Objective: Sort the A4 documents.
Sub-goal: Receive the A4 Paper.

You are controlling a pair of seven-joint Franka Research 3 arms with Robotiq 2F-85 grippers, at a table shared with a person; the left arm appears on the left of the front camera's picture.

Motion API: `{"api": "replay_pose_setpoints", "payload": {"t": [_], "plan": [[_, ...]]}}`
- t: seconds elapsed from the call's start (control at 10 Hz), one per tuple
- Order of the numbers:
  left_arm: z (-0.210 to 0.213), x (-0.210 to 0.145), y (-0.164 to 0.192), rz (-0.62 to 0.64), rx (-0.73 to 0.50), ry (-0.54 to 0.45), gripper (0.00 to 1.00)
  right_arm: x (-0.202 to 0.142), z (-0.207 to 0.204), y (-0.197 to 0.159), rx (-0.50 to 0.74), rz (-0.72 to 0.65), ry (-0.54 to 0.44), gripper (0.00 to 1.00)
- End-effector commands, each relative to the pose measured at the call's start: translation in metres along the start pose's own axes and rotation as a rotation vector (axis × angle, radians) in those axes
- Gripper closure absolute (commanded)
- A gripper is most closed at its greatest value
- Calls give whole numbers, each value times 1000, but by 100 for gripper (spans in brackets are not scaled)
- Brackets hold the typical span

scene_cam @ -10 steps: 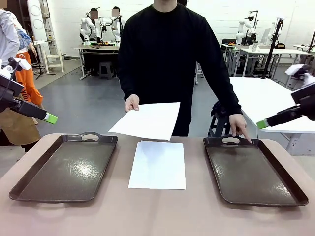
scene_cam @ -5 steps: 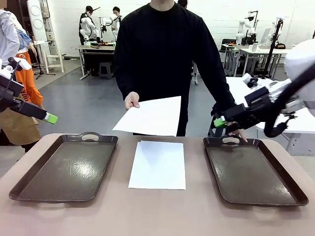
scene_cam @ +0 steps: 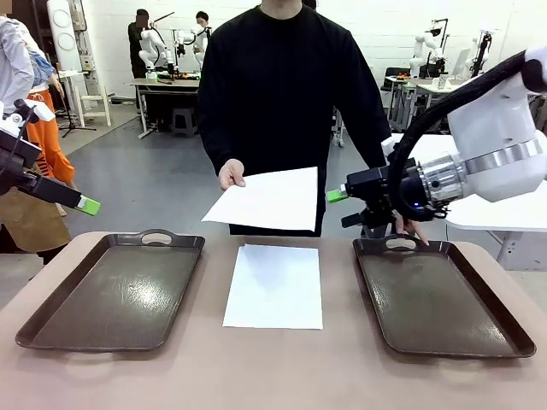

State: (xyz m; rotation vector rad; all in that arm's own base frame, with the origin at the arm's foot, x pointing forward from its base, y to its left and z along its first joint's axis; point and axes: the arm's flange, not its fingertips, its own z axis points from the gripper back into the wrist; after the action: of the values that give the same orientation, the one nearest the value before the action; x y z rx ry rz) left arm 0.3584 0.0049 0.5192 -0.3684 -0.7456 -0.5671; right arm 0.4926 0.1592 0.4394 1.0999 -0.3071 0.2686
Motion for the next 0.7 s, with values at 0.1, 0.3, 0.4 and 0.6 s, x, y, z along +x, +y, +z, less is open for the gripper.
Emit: {"api": "replay_pose_setpoints", "payload": {"t": [0.1, 0.3, 0.4, 0.6], "plan": [[0, -1, 2, 1, -5, -8, 0, 20, -16, -14, 142, -47, -26, 0], [0, -1, 2, 1, -5, -8, 0, 32, -33, -23, 220, -98, -12, 0], [0, -1, 2, 1, -5, -8, 0, 37, -42, -24, 248, -115, 1, 0], [0, -1, 2, 1, -5, -8, 0, 45, -53, -24, 256, -139, 5, 0]]}}
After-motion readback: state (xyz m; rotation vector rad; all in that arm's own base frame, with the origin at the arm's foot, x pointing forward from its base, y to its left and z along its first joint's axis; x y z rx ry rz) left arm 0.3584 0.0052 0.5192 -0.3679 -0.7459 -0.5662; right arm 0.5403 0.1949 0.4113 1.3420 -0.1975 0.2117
